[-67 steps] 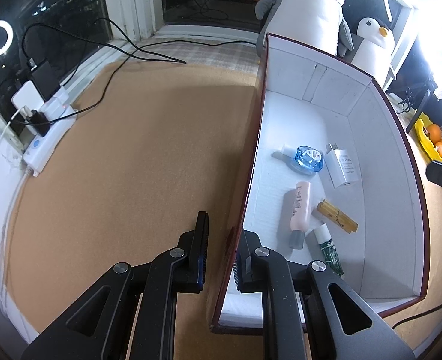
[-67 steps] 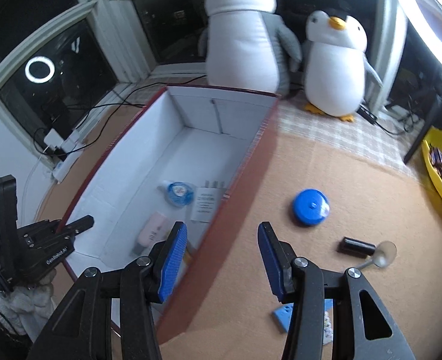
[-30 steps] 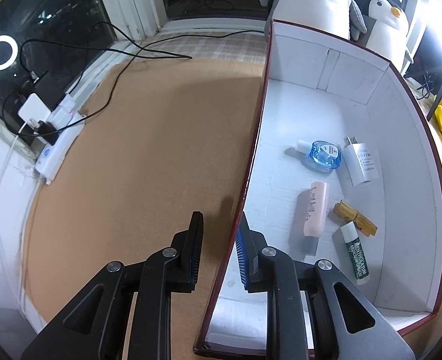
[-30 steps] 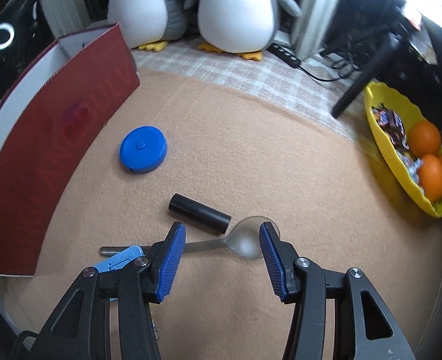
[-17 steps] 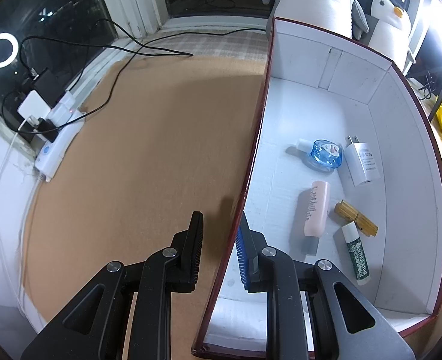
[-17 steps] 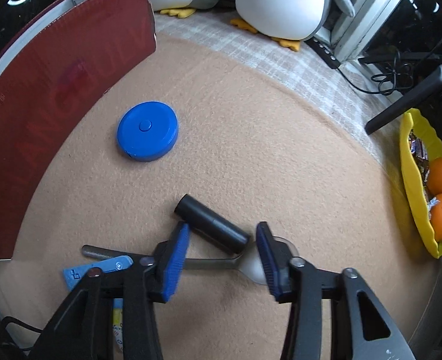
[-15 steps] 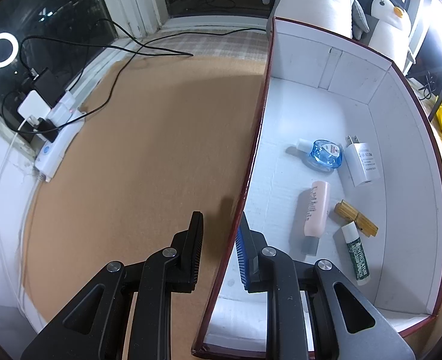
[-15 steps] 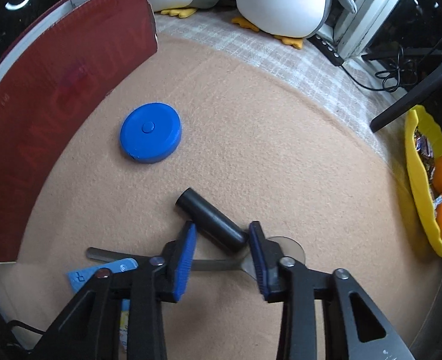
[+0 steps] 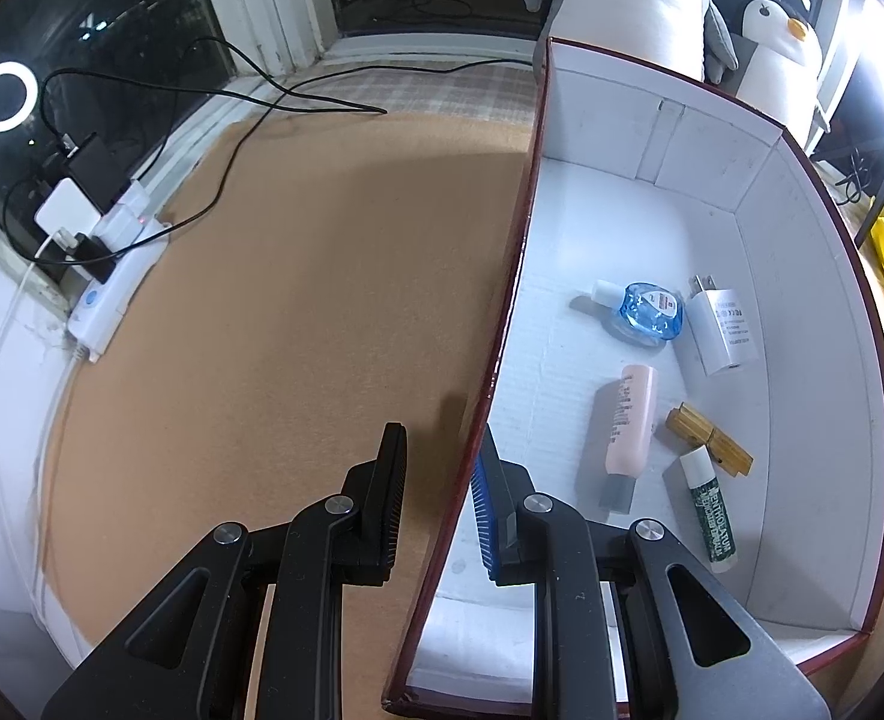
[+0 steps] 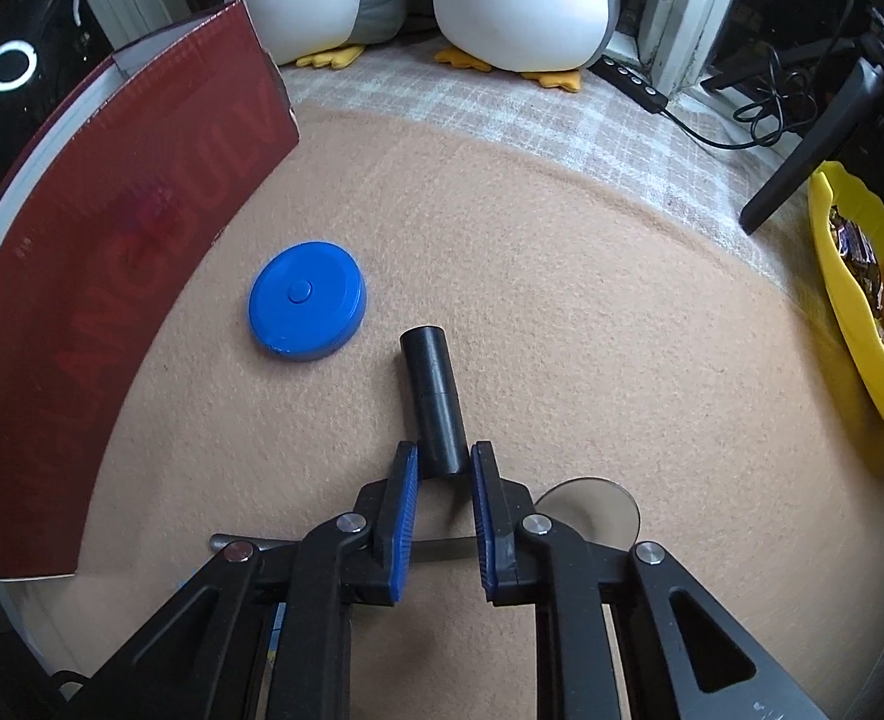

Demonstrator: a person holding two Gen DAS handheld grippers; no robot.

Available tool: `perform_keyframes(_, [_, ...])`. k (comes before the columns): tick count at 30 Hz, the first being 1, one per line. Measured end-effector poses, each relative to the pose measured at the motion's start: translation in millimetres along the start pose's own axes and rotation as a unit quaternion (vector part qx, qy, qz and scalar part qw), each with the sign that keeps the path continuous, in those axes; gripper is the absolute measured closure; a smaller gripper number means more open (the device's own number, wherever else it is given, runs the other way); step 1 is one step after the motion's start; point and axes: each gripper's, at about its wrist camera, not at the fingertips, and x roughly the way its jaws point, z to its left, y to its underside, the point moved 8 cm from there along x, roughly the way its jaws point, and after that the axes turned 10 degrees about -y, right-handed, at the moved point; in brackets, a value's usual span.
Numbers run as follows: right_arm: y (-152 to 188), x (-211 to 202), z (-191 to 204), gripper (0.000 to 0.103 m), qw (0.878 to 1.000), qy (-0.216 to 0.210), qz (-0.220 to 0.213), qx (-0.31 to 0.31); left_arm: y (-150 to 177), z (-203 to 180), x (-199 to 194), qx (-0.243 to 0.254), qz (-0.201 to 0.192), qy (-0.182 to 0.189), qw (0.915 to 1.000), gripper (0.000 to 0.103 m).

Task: Organize rigid objects
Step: 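Close the right gripper on the black cylinder and lift it upright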

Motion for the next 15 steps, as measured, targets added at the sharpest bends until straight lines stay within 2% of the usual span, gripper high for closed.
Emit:
perform_keyframes(7, [0,-21,4,0.088,0.999,-0.008,-0.031,0.014,0,0,0,0.0,0.0,0.002,1.0,0.082])
perform_keyframes(15, [-2,-22,10,0.088,0.999,-0.002,-0.035,0.01,0,0,0,0.0,-0.001,0.004,1.0,0.082])
